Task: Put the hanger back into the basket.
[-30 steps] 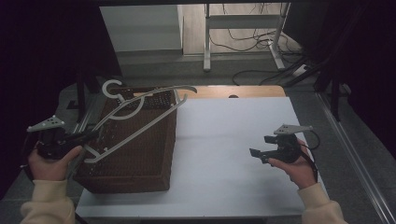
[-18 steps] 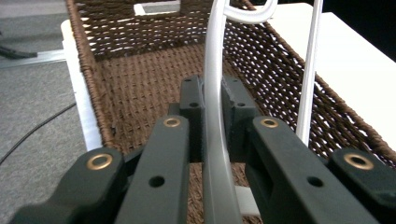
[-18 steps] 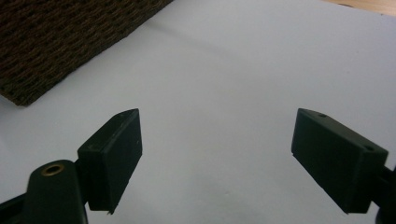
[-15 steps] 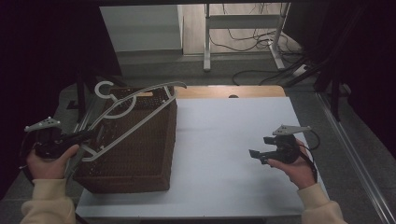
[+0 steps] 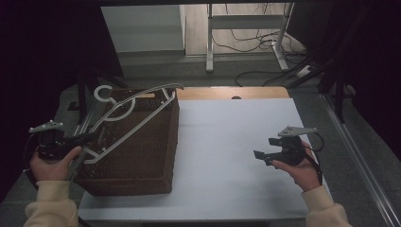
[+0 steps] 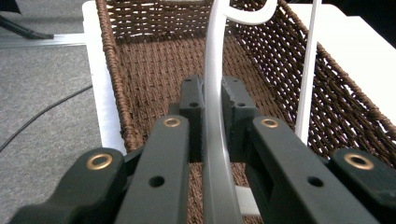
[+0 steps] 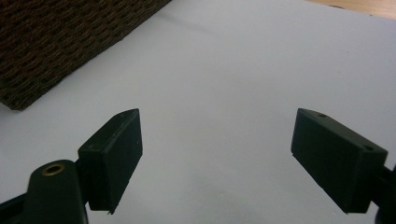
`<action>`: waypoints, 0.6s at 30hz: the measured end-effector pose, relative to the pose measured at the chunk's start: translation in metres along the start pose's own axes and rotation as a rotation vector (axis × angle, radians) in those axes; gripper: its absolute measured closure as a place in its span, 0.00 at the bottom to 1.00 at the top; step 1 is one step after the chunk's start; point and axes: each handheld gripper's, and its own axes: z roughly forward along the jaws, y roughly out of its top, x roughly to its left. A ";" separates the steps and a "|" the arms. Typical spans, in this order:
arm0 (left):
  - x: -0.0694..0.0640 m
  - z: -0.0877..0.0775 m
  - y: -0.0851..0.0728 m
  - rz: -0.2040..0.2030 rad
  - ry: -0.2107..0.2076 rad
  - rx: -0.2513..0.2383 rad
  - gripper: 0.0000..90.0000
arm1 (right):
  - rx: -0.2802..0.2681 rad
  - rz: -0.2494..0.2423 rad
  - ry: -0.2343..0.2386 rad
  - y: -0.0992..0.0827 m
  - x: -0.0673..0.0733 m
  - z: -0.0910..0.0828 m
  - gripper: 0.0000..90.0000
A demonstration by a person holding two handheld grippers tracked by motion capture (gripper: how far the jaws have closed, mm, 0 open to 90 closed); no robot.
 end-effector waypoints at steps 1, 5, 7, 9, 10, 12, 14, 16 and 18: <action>0.000 0.001 0.000 -0.004 0.004 0.001 0.90 | 0.000 0.000 0.000 0.000 0.000 0.000 0.18; 0.001 0.003 -0.003 -0.028 0.026 0.007 0.90 | 0.002 -0.002 0.002 0.000 0.000 0.000 0.18; 0.002 0.004 -0.004 -0.041 0.040 0.008 0.90 | 0.003 -0.002 0.003 0.000 0.000 0.000 0.18; 0.004 0.004 -0.006 -0.055 0.055 0.008 0.90 | 0.003 -0.002 0.003 0.000 0.000 0.000 0.18; 0.004 0.005 -0.006 -0.059 0.057 0.007 0.90 | 0.003 -0.002 0.004 0.000 0.000 0.000 0.18; 0.005 0.005 -0.007 -0.064 0.066 0.009 0.90 | 0.003 -0.003 0.004 0.000 0.000 0.000 0.18; 0.005 0.006 -0.008 -0.070 0.081 0.012 0.90 | 0.002 -0.003 0.005 0.000 0.000 0.000 0.18; 0.007 0.007 -0.009 -0.076 0.084 0.014 0.90 | 0.003 -0.003 0.005 0.000 0.000 0.000 0.18; 0.007 0.009 -0.010 -0.078 0.090 0.018 0.90 | 0.003 -0.003 0.005 0.000 0.000 0.000 0.18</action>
